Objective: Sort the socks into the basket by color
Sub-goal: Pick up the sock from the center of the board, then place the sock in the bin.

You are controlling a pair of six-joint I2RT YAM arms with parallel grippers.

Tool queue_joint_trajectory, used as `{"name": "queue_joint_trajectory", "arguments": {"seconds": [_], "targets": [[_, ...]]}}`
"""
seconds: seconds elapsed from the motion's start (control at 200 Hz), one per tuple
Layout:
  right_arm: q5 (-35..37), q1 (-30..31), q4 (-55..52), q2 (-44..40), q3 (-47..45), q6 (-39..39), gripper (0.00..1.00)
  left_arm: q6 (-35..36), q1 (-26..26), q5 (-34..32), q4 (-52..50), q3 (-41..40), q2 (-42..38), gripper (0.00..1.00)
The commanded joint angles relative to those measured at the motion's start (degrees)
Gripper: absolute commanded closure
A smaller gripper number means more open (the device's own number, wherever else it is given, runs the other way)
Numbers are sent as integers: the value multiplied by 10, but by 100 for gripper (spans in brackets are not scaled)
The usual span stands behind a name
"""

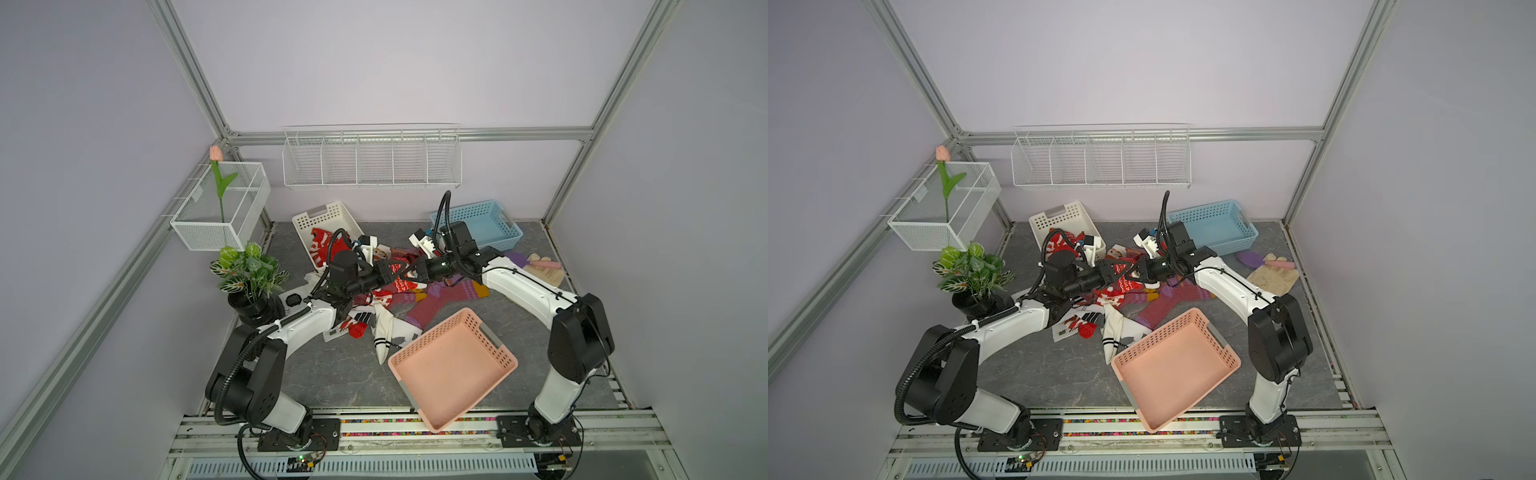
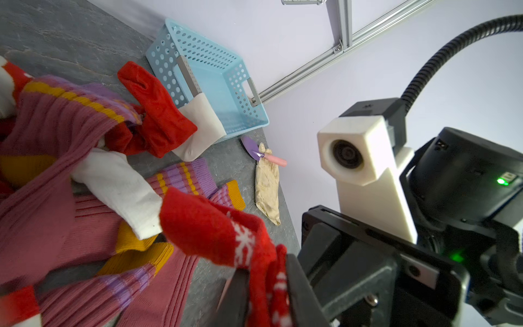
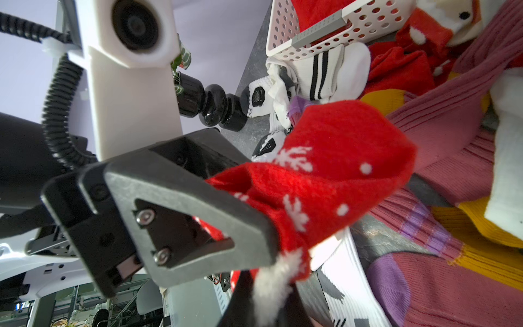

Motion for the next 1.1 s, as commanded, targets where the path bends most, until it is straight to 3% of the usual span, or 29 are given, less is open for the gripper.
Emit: {"name": "queue_joint_trajectory", "arguments": {"seconds": [0.0,0.115,0.28,0.335,0.675,1.094], "targets": [[-11,0,14,-14,0,3,67,-1,-4,9,7,-3,-18,100],[-3,-1,5,-18,2,-3,33,20,-4,-10,-37,2,-37,100],[18,-4,-31,-27,12,-26,0,55,0,-32,-110,21,-55,100],[26,-7,-42,-33,13,-33,11,66,4,-37,-135,32,-60,100],[89,-21,-135,-68,20,-102,12,148,81,-119,-345,145,-45,100],[163,-20,-187,-49,19,-157,12,228,161,-308,-456,376,147,100]]}}
